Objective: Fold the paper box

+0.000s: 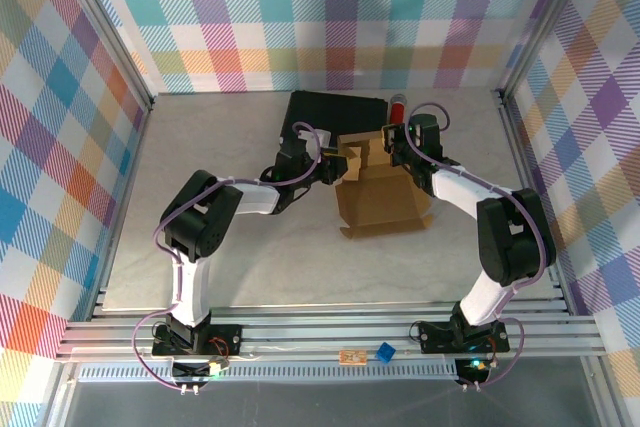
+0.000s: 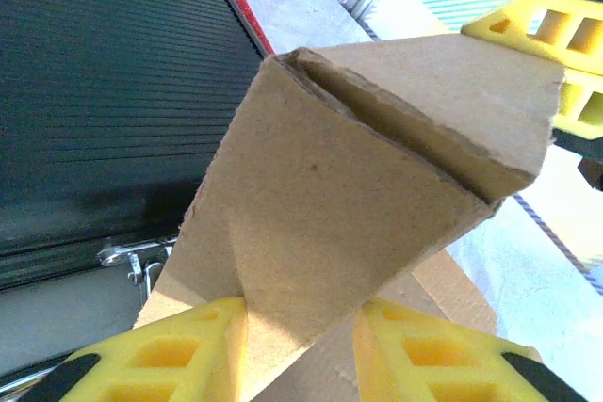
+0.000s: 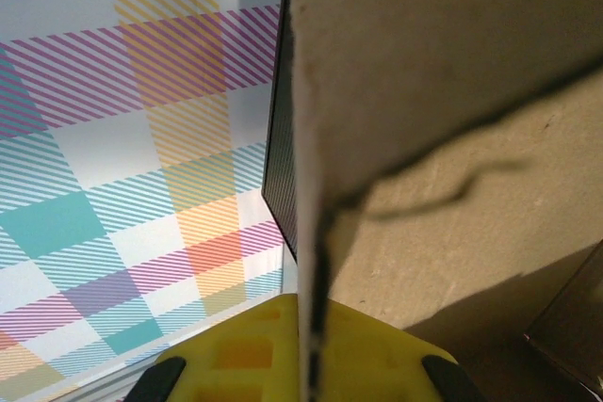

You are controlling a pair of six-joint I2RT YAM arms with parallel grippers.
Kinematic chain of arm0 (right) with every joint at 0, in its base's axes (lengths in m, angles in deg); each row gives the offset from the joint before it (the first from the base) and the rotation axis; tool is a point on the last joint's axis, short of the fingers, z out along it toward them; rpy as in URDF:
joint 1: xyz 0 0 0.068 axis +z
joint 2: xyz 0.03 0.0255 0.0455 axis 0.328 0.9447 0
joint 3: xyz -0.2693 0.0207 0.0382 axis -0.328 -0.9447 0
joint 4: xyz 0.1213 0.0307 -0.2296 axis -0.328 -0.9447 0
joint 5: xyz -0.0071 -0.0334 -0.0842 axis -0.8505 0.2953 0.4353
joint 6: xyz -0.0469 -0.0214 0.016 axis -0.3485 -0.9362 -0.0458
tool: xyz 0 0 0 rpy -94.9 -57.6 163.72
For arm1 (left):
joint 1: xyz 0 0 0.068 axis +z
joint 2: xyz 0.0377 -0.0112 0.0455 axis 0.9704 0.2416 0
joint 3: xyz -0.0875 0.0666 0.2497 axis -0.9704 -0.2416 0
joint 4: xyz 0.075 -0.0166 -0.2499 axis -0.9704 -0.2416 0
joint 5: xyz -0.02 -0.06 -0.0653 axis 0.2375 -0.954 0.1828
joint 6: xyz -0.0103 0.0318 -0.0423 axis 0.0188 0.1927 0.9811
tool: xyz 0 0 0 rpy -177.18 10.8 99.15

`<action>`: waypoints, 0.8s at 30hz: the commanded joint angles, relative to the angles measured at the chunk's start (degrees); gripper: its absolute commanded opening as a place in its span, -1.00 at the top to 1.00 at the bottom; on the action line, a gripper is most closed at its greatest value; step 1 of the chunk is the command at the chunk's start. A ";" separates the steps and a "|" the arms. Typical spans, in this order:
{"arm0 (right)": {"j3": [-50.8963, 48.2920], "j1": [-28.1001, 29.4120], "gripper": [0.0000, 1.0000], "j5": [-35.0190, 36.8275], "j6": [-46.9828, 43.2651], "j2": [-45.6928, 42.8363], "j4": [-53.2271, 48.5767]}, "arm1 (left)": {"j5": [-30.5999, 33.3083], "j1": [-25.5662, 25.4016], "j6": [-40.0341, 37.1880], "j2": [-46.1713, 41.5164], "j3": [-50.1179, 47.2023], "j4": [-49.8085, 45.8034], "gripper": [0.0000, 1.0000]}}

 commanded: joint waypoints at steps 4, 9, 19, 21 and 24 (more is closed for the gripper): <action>1.77 0.78 1.00 -3.03 0.62 0.52 -1.10 | 3.57 -0.13 0.32 0.60 -1.24 2.27 0.33; 0.56 1.19 1.00 -1.45 0.36 -0.35 0.50 | 5.97 -0.87 -0.77 -0.27 -2.86 1.81 0.11; -5.06 1.95 1.00 2.78 0.71 -1.39 9.73 | 11.65 -1.55 -0.40 -2.61 -7.92 3.84 -0.07; -5.26 1.95 1.00 2.95 0.53 -1.32 9.94 | 11.68 -1.54 -0.25 -3.12 -8.72 4.08 -0.08; -5.50 1.94 1.00 2.61 0.06 -0.59 11.85 | 12.07 -1.59 -0.07 -3.78 -9.69 4.02 -0.08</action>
